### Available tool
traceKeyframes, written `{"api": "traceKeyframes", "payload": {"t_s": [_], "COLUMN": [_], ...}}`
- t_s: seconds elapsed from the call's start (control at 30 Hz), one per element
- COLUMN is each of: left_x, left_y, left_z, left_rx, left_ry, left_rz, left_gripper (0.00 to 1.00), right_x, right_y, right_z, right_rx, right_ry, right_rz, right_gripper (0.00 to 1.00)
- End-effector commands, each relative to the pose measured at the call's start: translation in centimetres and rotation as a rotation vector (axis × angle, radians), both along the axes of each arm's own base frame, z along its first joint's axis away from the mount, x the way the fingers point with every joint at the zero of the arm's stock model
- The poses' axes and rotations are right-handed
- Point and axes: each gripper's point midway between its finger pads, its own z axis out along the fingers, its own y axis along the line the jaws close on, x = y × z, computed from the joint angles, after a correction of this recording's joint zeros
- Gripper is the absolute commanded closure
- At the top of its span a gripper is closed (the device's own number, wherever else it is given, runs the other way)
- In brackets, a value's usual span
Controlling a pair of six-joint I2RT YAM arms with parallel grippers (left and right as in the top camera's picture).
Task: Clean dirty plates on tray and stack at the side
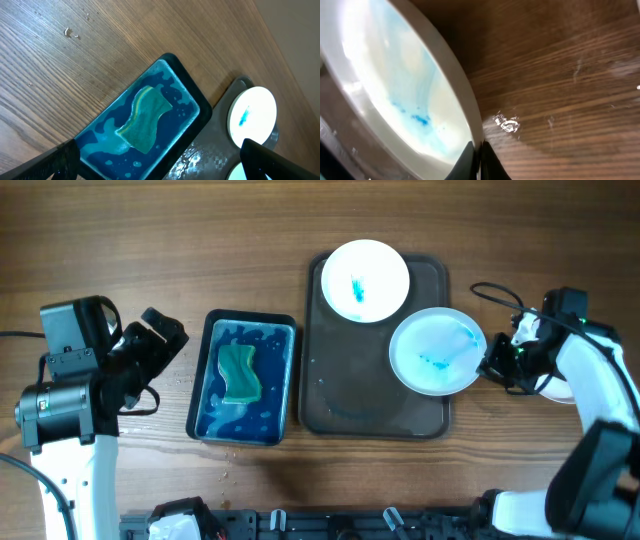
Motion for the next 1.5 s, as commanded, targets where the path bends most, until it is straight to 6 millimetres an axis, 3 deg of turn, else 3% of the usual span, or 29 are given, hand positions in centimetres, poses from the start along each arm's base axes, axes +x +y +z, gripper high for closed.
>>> {"api": "traceKeyframes", "payload": {"t_s": [0.0, 0.17, 0.27, 0.53, 0.6, 0.67, 0.73, 0.83, 0.87, 0.93, 1.07, 1.23, 1.33, 1.47], "left_x": [0.2, 0.2, 0.2, 0.2, 0.2, 0.2, 0.2, 0.2, 0.2, 0.2, 0.2, 0.2, 0.2, 0.2], "left_y": [0.0, 0.0, 0.0, 0.0, 0.0, 0.0, 0.0, 0.0, 0.0, 0.0, 0.0, 0.0, 0.0, 0.0], "left_z": [0.5, 0.5, 0.5, 0.5, 0.5, 0.5, 0.5, 0.5, 0.5, 0.5, 0.5, 0.5, 0.5, 0.5], "left_rx": [-0.002, -0.002, -0.002, -0.002, -0.002, -0.002, -0.002, -0.002, -0.002, -0.002, -0.002, -0.002, -0.002, -0.002], "left_ry": [-0.016, -0.016, -0.016, -0.016, -0.016, -0.016, -0.016, -0.016, -0.016, -0.016, -0.016, -0.016, -0.016, -0.016], "left_rz": [-0.007, -0.007, -0.007, -0.007, -0.007, -0.007, -0.007, -0.007, -0.007, -0.007, -0.007, -0.007, -0.007, -0.007], "left_gripper": [0.0, 0.0, 0.0, 0.0, 0.0, 0.0, 0.0, 0.0, 0.0, 0.0, 0.0, 0.0, 0.0, 0.0], "right_x": [1.1, 1.9, 2.7, 4.4, 4.9, 5.9, 7.0, 7.6, 7.0, 5.7, 0.5, -5.8, -7.8, -8.4], "right_y": [2.0, 6.6, 8.2, 14.0, 14.9, 15.1, 14.5, 14.5, 14.6, 15.0, 15.3, 14.7, 15.6, 16.4], "right_z": [3.7, 4.2, 3.0, -1.1, -0.9, -0.1, 1.3, 4.1, 5.6, 6.6, 6.6, 2.8, -0.5, -3.5], "right_rx": [-0.06, -0.12, -0.21, -0.281, -0.323, -0.375, -0.43, -0.408, -0.356, -0.272, -0.091, -0.015, 0.059, 0.12], "right_ry": [-0.158, -0.237, -0.246, -0.357, -0.414, -0.45, -0.474, -0.508, -0.506, -0.477, -0.252, 0.107, 0.2, 0.2], "right_rz": [0.186, 0.403, 0.498, 0.98, 1.081, 1.074, 0.995, 0.823, 0.706, 0.61, 0.391, 0.137, 0.01, -0.084], "right_gripper": [0.95, 0.96, 0.96, 0.96, 0.92, 0.76, 0.67, 0.64, 0.59, 0.51, 0.51, 0.51, 0.51, 0.55]}}
